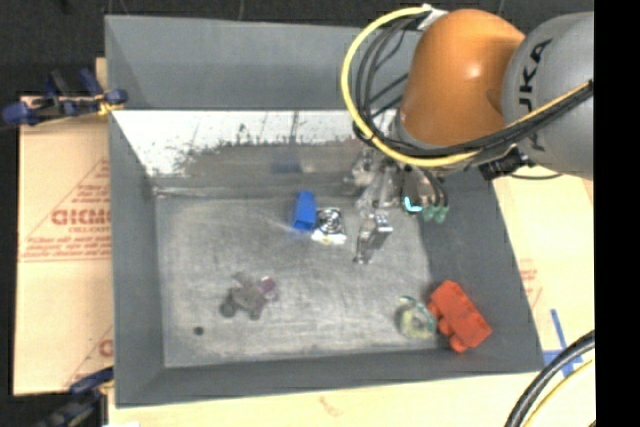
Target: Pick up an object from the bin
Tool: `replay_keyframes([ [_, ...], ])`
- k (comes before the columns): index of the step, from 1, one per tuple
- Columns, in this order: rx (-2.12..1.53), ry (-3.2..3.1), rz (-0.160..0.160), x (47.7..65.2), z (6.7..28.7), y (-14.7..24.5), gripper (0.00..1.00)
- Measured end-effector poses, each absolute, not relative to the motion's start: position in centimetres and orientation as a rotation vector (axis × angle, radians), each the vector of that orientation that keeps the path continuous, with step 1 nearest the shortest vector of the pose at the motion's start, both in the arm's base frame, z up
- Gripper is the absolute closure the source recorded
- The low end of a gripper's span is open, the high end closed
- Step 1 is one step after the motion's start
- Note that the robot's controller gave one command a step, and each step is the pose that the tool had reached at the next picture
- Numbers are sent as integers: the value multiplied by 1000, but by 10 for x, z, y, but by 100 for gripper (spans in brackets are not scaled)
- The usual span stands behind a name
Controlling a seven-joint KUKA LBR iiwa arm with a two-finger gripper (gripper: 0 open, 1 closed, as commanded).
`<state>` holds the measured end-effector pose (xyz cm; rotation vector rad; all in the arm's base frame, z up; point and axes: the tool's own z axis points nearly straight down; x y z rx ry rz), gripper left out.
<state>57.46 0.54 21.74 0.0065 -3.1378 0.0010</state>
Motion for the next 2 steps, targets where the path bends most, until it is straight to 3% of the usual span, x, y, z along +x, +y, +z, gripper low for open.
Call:
replay_keyframes([
  [1, 54, -3143, 1, 652, 81, 23, 0],
  [2, 53, -3147, 0, 653, 86, 23, 100],
])
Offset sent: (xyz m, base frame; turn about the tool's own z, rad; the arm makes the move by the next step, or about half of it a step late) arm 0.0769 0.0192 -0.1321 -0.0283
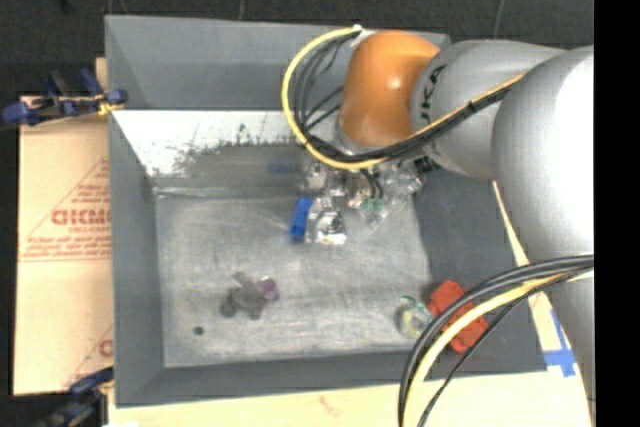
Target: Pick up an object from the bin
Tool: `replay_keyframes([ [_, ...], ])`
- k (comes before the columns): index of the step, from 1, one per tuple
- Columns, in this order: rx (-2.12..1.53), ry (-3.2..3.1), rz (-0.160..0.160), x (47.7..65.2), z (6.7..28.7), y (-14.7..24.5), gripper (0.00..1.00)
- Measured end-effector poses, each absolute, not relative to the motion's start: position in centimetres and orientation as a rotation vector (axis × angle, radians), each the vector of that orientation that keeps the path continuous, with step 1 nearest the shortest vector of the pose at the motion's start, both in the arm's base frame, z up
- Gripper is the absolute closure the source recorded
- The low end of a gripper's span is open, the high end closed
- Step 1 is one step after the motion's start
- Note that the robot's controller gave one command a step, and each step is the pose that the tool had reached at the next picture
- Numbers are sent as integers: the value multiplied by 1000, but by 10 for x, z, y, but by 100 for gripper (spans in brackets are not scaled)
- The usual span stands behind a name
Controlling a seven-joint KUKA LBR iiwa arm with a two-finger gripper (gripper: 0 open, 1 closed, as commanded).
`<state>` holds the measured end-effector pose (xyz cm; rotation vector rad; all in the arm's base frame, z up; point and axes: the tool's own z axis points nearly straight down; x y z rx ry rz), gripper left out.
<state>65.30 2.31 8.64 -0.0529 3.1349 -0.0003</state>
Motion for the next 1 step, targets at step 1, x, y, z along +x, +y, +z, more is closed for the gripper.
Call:
replay_keyframes([
  [1, -208, 3120, -3, 652, 283, 22, 100],
])
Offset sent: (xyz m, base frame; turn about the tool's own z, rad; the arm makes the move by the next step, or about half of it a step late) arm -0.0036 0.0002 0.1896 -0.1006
